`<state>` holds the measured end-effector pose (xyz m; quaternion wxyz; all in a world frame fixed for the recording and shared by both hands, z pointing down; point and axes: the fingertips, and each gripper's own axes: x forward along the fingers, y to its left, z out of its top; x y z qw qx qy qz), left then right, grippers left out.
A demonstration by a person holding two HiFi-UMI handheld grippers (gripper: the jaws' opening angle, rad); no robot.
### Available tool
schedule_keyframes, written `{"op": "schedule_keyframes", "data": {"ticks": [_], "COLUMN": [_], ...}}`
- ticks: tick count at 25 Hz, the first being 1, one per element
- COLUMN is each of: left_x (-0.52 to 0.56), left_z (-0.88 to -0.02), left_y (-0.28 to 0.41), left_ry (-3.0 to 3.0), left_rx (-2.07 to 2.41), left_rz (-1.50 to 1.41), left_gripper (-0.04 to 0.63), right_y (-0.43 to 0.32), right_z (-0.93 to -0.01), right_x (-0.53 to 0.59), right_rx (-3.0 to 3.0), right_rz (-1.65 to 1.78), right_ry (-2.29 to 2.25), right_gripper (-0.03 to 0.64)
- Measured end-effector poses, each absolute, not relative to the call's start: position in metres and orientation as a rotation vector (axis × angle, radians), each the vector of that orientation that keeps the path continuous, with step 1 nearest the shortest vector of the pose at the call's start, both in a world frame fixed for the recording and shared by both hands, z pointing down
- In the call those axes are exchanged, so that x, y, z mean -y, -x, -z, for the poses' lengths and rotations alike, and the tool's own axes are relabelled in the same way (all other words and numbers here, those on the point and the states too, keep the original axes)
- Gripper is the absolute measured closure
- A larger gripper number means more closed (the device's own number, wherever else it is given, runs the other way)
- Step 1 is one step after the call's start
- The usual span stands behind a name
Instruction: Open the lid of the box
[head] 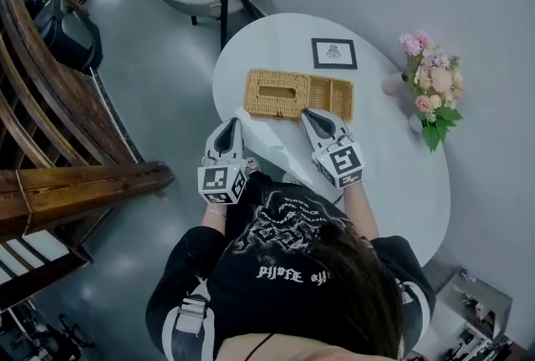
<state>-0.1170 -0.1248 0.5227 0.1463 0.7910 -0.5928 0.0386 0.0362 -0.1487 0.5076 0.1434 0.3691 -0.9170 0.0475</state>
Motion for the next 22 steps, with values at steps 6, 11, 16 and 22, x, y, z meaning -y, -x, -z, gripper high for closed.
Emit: {"op": "schedule_keyframes", "data": {"ticks": [6, 11, 16, 22], "left_x": [0.13, 0.129, 0.129, 0.129], "left_z": [-0.526, -0.529, -0.53, -0.535], "left_y": [0.121, 0.124, 0.131, 0.14], "left_ry": [-2.286, -2.279, -2.274, -2.257], "left_rx": [1.705, 1.701, 1.709, 1.72], "left_rz": [-0.119, -0.129, -0.142, -0.156], "left_gripper": [0.571, 0.571, 0.571, 0.571], "right_y": [-0.025, -0.007, 0.007, 0.019], "right_z": [-0.513, -0.523, -0.532, -0.549], "right_x": [0.151, 0.146, 0.146, 0.146], "right_rx": [2.612, 2.57, 2.536, 2.479], "right_rz": [-0.107, -0.041, -0.023, 0.005], "right_ry": [-1.003, -0.874, -0.812, -0.733], "right_gripper": [0.544, 0.515, 0.469, 0.468]}}
